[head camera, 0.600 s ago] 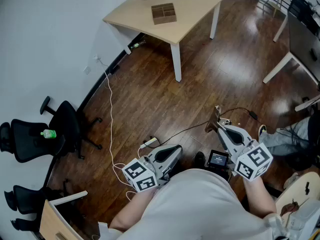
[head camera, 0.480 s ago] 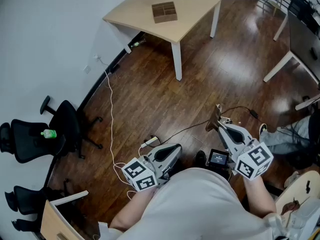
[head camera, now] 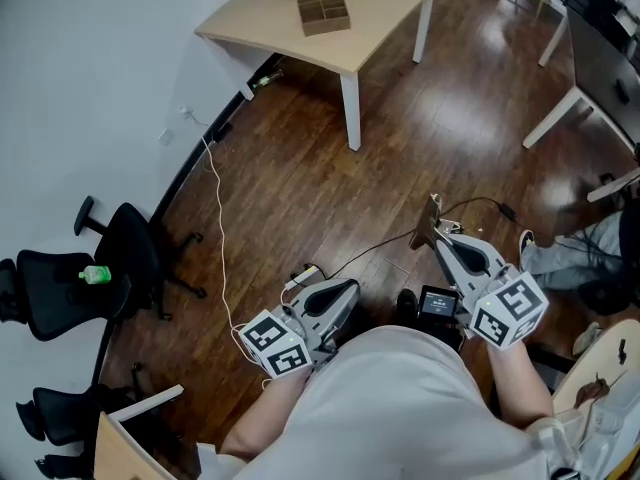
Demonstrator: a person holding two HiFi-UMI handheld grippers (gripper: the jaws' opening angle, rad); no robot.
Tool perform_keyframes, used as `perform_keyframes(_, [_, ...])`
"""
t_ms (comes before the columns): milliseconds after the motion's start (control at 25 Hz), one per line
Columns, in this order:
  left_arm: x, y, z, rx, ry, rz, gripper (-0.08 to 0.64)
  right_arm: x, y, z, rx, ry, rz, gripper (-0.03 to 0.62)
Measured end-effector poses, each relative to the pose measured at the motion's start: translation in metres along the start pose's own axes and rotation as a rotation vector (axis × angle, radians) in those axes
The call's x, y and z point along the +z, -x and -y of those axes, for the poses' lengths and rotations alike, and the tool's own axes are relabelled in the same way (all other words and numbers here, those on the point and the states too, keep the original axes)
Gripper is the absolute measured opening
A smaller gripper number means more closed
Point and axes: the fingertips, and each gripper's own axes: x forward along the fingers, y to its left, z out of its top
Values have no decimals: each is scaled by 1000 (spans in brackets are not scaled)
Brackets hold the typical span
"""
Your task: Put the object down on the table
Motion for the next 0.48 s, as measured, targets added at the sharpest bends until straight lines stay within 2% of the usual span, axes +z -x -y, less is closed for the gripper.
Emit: perform_keyframes(480, [1,19,-11,-61,13,-22,2,5,-4,-15,-75,4,26,8])
